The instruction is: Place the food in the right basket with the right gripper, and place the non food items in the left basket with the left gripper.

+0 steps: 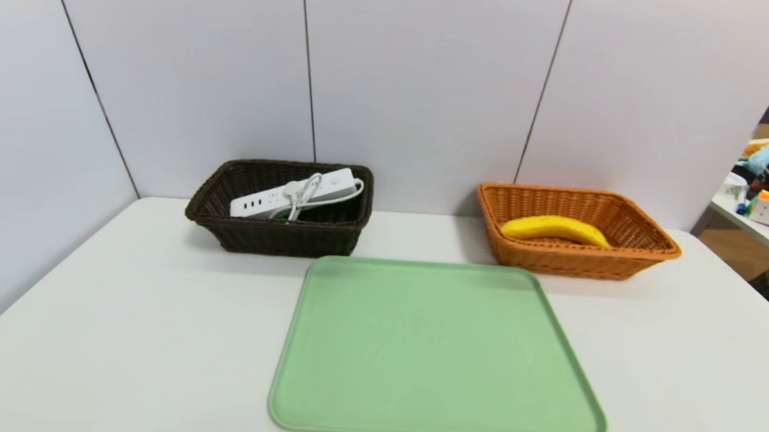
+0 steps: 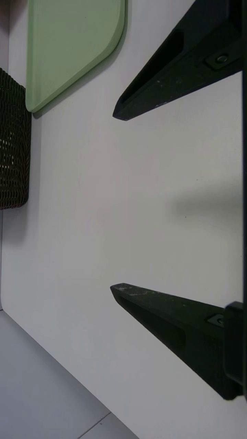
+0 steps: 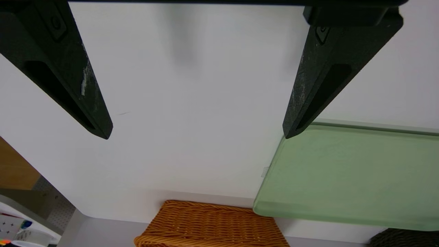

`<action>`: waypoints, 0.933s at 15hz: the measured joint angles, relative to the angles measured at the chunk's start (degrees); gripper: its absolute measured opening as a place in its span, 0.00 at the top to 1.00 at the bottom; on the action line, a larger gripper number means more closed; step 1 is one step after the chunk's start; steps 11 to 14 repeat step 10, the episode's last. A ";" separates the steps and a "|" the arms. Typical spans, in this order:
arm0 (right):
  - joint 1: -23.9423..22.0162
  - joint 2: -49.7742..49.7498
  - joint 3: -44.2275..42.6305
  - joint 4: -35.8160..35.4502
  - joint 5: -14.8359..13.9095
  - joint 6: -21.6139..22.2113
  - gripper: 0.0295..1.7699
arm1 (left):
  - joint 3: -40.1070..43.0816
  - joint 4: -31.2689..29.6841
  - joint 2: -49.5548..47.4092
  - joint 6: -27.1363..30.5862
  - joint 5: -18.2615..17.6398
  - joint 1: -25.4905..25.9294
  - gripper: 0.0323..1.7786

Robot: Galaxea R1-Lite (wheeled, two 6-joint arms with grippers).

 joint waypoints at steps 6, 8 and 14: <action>0.00 0.00 0.00 0.02 -0.02 0.27 0.03 | 0.00 0.05 0.05 0.00 -0.02 0.00 0.05; 0.00 0.00 0.00 0.05 -0.17 0.50 0.03 | 0.00 0.05 0.07 0.00 -0.02 0.00 0.05; 0.00 0.00 0.00 0.02 -0.69 2.17 0.03 | 0.00 0.00 0.07 0.00 0.00 0.00 0.05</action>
